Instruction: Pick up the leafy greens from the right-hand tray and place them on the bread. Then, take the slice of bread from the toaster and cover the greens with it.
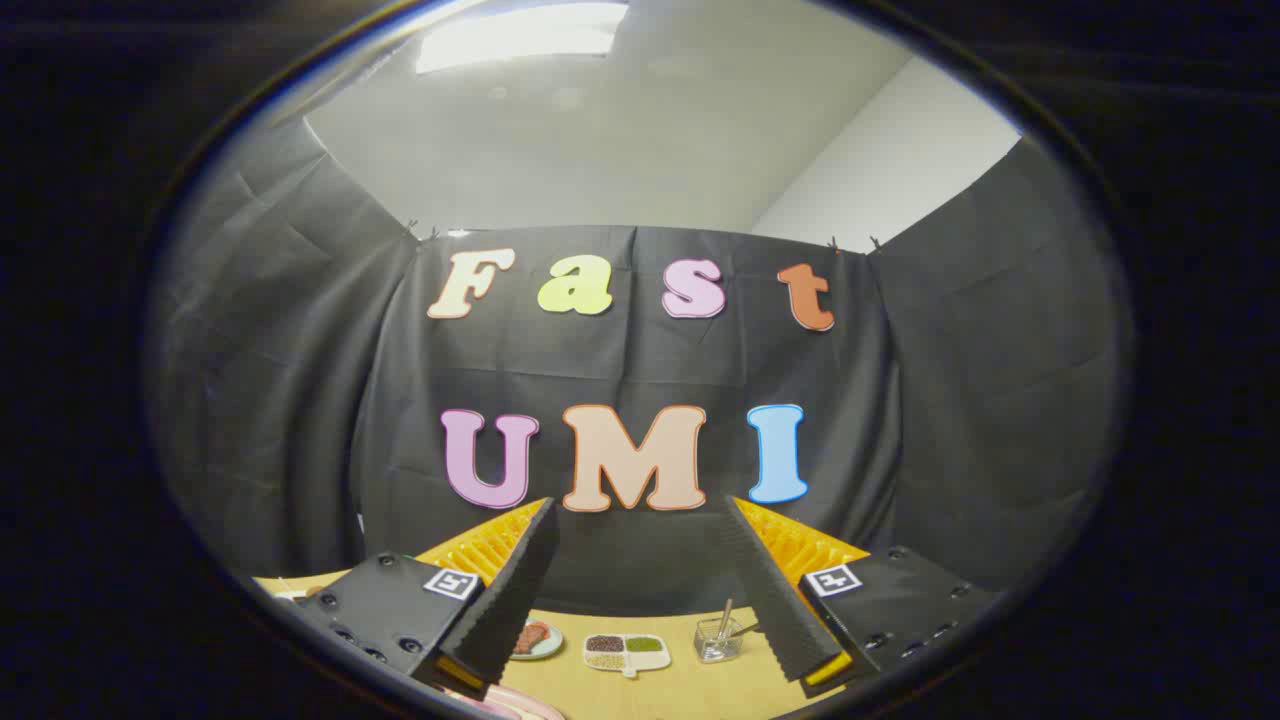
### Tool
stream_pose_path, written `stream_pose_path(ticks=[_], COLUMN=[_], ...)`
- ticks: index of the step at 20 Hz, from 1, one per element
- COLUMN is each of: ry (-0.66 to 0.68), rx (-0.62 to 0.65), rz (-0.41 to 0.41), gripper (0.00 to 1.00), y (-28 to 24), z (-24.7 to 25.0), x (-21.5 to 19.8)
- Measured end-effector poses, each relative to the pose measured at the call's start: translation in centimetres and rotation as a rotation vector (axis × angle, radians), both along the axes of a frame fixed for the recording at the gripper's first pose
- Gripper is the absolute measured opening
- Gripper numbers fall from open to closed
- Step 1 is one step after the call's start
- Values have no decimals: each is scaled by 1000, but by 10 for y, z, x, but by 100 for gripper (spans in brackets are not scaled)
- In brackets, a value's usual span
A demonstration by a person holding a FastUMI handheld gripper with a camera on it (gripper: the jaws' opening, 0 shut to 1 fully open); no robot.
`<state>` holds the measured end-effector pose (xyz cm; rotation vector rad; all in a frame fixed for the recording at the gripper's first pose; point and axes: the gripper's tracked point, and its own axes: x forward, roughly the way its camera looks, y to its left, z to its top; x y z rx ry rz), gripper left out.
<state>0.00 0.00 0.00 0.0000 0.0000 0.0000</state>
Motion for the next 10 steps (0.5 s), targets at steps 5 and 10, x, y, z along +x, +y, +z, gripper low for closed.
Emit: stream_pose_path(ticks=[5, 10], ry=[3, 3], rx=[-20, -40], rz=[20, 34], gripper=[100, 100], y=[4, 2], z=[-1, -1], x=[1, -4])
